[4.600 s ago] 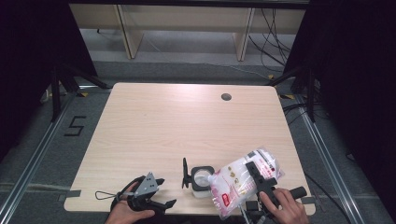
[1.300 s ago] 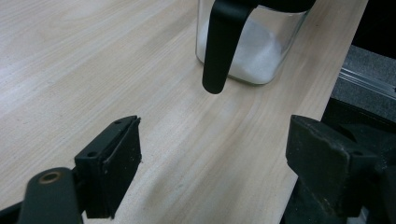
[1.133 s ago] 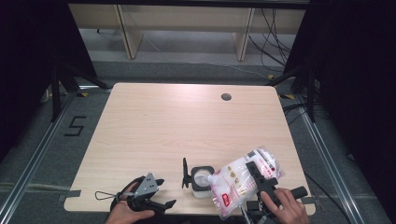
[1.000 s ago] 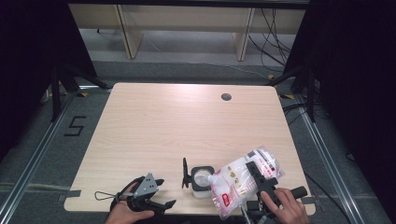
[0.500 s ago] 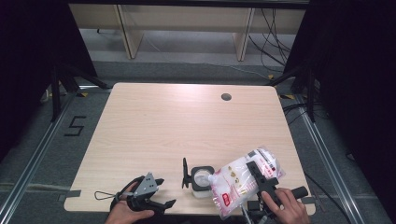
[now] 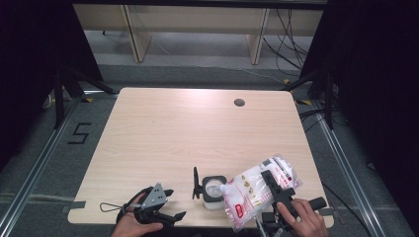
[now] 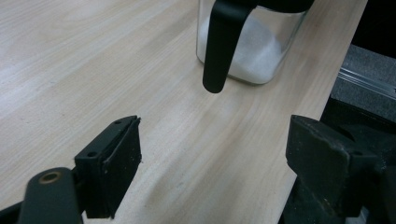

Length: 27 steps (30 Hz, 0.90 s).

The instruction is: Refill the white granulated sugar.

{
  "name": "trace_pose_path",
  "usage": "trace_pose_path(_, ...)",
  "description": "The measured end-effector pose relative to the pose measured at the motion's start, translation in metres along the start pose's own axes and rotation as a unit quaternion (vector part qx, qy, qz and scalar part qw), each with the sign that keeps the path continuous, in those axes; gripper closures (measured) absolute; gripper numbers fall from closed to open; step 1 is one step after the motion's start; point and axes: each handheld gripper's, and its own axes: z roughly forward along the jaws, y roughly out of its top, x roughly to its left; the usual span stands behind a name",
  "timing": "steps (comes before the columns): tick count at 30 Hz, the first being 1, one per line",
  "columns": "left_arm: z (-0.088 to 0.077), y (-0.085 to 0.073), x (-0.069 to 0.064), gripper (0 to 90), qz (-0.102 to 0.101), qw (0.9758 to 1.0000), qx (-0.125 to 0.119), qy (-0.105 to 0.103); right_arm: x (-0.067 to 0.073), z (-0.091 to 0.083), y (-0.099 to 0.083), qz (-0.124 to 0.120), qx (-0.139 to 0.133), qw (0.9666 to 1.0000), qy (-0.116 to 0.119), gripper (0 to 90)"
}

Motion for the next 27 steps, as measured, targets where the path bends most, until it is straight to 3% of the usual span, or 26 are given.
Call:
trace_pose_path(2, 0.0001, 0.0002, 0.0005, 17.6, -0.006, 0.9999, 0.01, 0.005, -0.0003, 0.0002, -0.0003, -0.005, -0.009, 0.9999, -0.012, 49.4)
trace_pose_path(5, 0.0002, -0.0006, -0.0004, 17.6, -0.005, 0.9999, 0.01, 0.006, 0.0022, 0.0001, -0.001, 0.012, -0.003, 0.9999, -0.006, 49.5)
trace_pose_path(7, 0.0005, 0.0002, 0.0005, 17.7, -0.001, 1.0, 0.002, 0.002, -0.0025, 0.0009, -0.0024, -0.025, -0.01, 0.9996, -0.011, 49.5)
trace_pose_path(8, 0.0008, -0.0001, -0.0005, 17.6, -0.015, 0.9999, 0.003, 0.004, -0.0024, 0.0009, -0.0024, -0.024, -0.01, 0.9996, -0.011, 49.5)
trace_pose_path(10, -0.0002, -0.0002, -0.0002, 17.6, -0.009, 0.9999, 0.008, 0.004, -0.0035, 0.0013, -0.0025, -0.032, -0.015, 0.9992, -0.016, 49.5)
trace_pose_path(11, 0.0002, -0.0007, -0.0016, 17.7, -0.01, 0.9999, -0.001, 0.002, -0.0027, 0.0011, -0.0023, -0.025, -0.009, 0.9996, -0.013, 49.5)
trace_pose_path(12, -0.0002, -0.0002, 0.0003, 17.7, 0.003, 1.0, 0.001, 0.002, -0.0026, 0.0008, -0.0022, -0.025, -0.009, 0.9996, -0.012, 49.5)
trace_pose_path(13, 0.0003, -0.0001, -0.0004, 17.6, -0.01, 0.9999, -0.001, 0.001, -0.0004, 0.0009, -0.0022, -0.01, -0.007, 0.9999, -0.009, 49.5)
trace_pose_path(14, 0.0008, -0.0002, -0.0015, 17.6, -0.023, 0.9997, -0.003, 0.001, -0.0028, 0.0008, -0.0019, -0.025, -0.01, 0.9996, -0.013, 49.6)
trace_pose_path(15, 0.0008, 0.0001, -0.0016, 17.6, -0.022, 0.9997, -0.001, 0.002, -0.0029, 0.0007, -0.0018, -0.024, -0.011, 0.9996, -0.012, 49.6)
trace_pose_path(18, 0.0002, -0.0001, -0.0005, 17.6, -0.001, 1.0, -0.001, 0.002, -0.0041, 0.001, -0.0017, -0.031, -0.017, 0.9992, -0.017, 49.6)
trace_pose_path(19, -0.0005, 0.0008, 0.0008, 17.6, 0.001, 1.0, 0.004, 0.001, -0.004, 0.001, -0.0018, -0.029, -0.018, 0.9992, -0.018, 49.6)
trace_pose_path(20, 0.0006, 0.0002, -0.0018, 17.6, -0.023, 0.9997, -0.002, 0.001, -0.0041, 0.0007, -0.002, -0.029, -0.018, 0.9993, -0.018, 49.6)
trace_pose_path(22, 0.0006, 0.0, -0.0017, 17.6, -0.021, 0.9998, -0.001, 0.002, -0.003, 0.0005, -0.0022, -0.02, -0.011, 0.9996, -0.013, 49.6)
trace_pose_path(24, -0.0003, -0.0002, 0.0003, 17.7, 0.001, 1.0, 0.002, 0.003, -0.0037, 0.0005, -0.0021, -0.024, -0.013, 0.9995, -0.014, 49.6)
trace_pose_path(25, 0.001, -0.0008, -0.001, 17.6, -0.017, 0.9998, -0.001, 0.004, -0.0044, 0.0006, -0.002, -0.028, -0.018, 0.9993, -0.019, 49.6)
trace_pose_path(26, 0.0004, -0.0006, -0.0006, 17.7, -0.015, 0.9999, 0.004, 0.006, -0.0044, 0.0006, -0.0018, -0.028, -0.018, 0.9993, -0.019, 49.6)
trace_pose_path(27, 0.0003, -0.0002, -0.0007, 17.7, -0.014, 0.9999, 0.005, 0.006, -0.0026, -0.0002, -0.001, -0.011, -0.014, 0.9997, -0.016, 49.6)
